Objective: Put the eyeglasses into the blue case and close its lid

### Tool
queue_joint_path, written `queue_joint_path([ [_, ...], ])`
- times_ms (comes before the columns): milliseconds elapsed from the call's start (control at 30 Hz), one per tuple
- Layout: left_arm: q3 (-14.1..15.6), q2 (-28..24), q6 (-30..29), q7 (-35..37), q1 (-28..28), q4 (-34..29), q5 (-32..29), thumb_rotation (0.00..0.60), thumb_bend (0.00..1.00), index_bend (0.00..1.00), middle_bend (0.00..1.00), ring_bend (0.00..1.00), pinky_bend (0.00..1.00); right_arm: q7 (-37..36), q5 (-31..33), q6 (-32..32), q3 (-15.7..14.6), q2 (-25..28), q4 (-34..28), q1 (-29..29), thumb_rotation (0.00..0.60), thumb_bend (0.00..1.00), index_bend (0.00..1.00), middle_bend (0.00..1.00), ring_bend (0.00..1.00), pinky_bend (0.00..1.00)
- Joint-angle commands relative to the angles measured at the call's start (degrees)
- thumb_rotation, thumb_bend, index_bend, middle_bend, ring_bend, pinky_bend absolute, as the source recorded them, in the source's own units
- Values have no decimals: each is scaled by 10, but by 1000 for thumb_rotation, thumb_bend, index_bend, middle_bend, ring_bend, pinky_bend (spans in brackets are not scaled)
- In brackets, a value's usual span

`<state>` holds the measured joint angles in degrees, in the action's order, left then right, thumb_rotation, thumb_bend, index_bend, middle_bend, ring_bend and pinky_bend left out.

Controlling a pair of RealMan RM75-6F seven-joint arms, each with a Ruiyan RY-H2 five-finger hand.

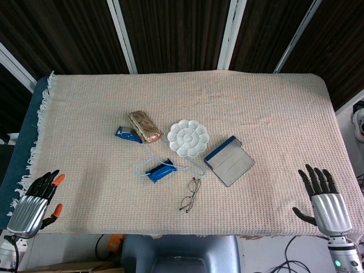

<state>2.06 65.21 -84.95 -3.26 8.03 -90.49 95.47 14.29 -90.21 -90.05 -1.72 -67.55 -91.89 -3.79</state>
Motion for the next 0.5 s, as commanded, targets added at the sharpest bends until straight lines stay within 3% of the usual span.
queue_joint_path([
  [33,0,1,3,1,2,1,0,600,412,0,0,0,136,-1,0,4,2,-1,0,-1,600,299,2,0,0,0],
  [133,-2,0,9,5,5,1,-3,600,412,0,0,0,137,-3,-13,20,0,-5,3,-10,600,300,29,0,0,0],
  [267,-3,-2,9,12,6,0,-5,600,413,0,0,0,137,4,-61,81,3,-10,17,-64,600,299,108,0,0,0],
  [500,-4,-6,-1,22,1,2,-9,600,411,0,0,0,139,93,-107,253,37,-52,40,-207,600,300,264,0,0,0],
])
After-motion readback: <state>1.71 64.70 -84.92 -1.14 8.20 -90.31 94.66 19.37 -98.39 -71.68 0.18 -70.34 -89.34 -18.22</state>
